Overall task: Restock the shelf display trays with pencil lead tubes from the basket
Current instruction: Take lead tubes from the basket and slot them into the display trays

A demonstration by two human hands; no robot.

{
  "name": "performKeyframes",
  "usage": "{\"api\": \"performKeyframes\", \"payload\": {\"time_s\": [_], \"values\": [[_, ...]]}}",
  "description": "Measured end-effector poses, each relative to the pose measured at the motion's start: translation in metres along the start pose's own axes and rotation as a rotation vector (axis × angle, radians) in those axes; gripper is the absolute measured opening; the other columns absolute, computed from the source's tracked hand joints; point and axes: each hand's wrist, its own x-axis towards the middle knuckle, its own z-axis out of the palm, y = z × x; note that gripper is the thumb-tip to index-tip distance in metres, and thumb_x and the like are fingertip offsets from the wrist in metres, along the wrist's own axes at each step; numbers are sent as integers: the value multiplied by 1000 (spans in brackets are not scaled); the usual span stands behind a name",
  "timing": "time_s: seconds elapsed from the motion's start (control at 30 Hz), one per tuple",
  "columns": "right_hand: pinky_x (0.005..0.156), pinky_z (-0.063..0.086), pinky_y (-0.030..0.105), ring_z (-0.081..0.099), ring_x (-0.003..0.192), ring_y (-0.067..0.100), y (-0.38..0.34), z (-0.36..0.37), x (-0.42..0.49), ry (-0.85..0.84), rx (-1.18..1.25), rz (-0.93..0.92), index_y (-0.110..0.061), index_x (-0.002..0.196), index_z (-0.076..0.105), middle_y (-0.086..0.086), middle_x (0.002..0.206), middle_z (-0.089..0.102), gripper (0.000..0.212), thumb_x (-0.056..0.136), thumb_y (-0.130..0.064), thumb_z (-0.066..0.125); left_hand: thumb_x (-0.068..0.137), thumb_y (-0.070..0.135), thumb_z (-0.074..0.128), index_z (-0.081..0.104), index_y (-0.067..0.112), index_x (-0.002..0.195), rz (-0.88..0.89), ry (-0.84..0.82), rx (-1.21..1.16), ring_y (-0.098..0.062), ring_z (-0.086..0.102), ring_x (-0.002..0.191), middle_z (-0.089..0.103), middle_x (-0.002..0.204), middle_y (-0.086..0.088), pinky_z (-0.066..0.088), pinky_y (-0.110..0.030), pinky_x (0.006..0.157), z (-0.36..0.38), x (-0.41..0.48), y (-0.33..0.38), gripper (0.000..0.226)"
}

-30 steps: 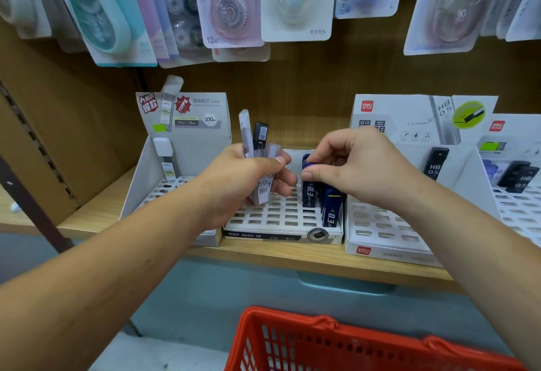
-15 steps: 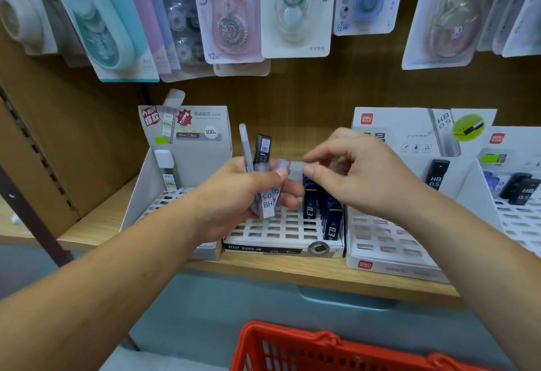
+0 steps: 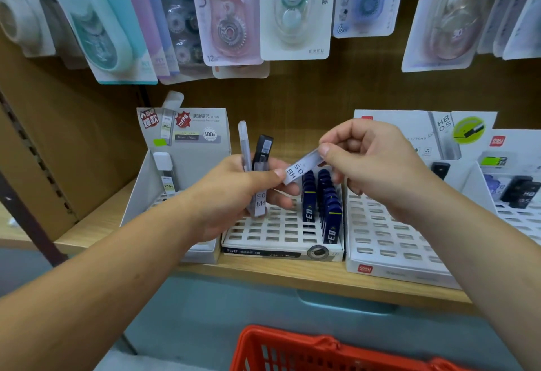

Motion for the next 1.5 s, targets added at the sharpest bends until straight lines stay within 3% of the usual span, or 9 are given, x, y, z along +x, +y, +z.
{"api": "performKeyframes", "payload": {"time_s": [0.17, 0.37, 0.5, 0.6, 0.83, 0.93, 1.1, 1.33, 1.5], "values": [[51, 46, 20, 66, 64, 15, -1, -6, -1, -72, -9, -10, -20, 101, 74, 1, 72, 72, 14, 95, -9, 70, 106, 21, 57, 68, 9, 115, 58, 73, 34, -17, 57, 69, 70, 84, -6, 43, -43, 75, 3, 1, 3, 19], [52, 45, 31, 67, 65, 19, -10, -26, -6, -237, -29, 13, -14, 84, 78, 9, 74, 76, 11, 82, -22, 86, 104, 26, 59, 71, 12, 105, 110, 75, -32, -17, 50, 65, 53, 74, -2, 45, -44, 74, 24, -1, 29, 18], [50, 46, 31, 62, 59, 20, -14, -40, -15, -285, 101, 19, -5, 84, 69, 11, 67, 70, 15, 82, -7, 83, 103, 29, 60, 68, 12, 101, 116, 17, 56, -16, 48, 62, 50, 68, -1, 46, -39, 68, 56, -6, 53, 19], [50, 50, 34, 64, 62, 26, -9, -52, -23, -208, 271, 45, -5, 99, 64, 15, 75, 71, 25, 82, 3, 80, 104, 29, 60, 66, 14, 96, 120, 15, 39, -17, 47, 63, 49, 68, -1, 45, -38, 67, 77, -5, 64, 18], [56, 57, 33, 67, 65, 24, -6, -113, -34, -147, 143, -9, -9, 114, 70, 20, 79, 70, 30, 87, 4, 76, 104, 30, 60, 65, 14, 93, 131, 55, 9, -18, 53, 65, 56, 70, -4, 48, -41, 70, 129, 7, 75, 20], [57, 57, 35, 68, 64, 27, 3, -155, -34, 16, 75, -22, -9, 108, 71, 16, 74, 69, 25, 88, 4, 76, 102, 36, 62, 64, 15, 103, 67, 55, -43, -15, 50, 61, 51, 67, 1, 46, -40, 69, 153, 19, 81, 21], [53, 57, 30, 68, 62, 24, 22, -218, -44, 238, -54, 7, -9, 97, 71, 22, 77, 69, 15, 91, 4, 73, 100, 42, 64, 58, 18, 84, -46, -55, -197, -16, 35, 53, 38, 61, 1, 35, -37, 63, 204, 32, 77, 30], [70, 64, 40, 73, 69, 21, 56, -242, -54, 326, -158, 49, -17, 93, 70, 7, 79, 72, 17, 92, -1, 74, 100, 47, 60, 56, 17, 84, -144, -77, -219, -17, 33, 52, 38, 62, -2, 34, -36, 62, 240, 38, 56, 34], [83, 63, 47, 74, 80, 24, 84, -237, -57, 289, -288, 83, -27, 85, 69, 1, 83, 73, 29, 89, 1, 75, 100, 28, 57, 54, 15, 88, -138, -132, -153, -19, 32, 53, 37, 65, -5, 34, -38, 64, 238, 43, 53, 18]]}}
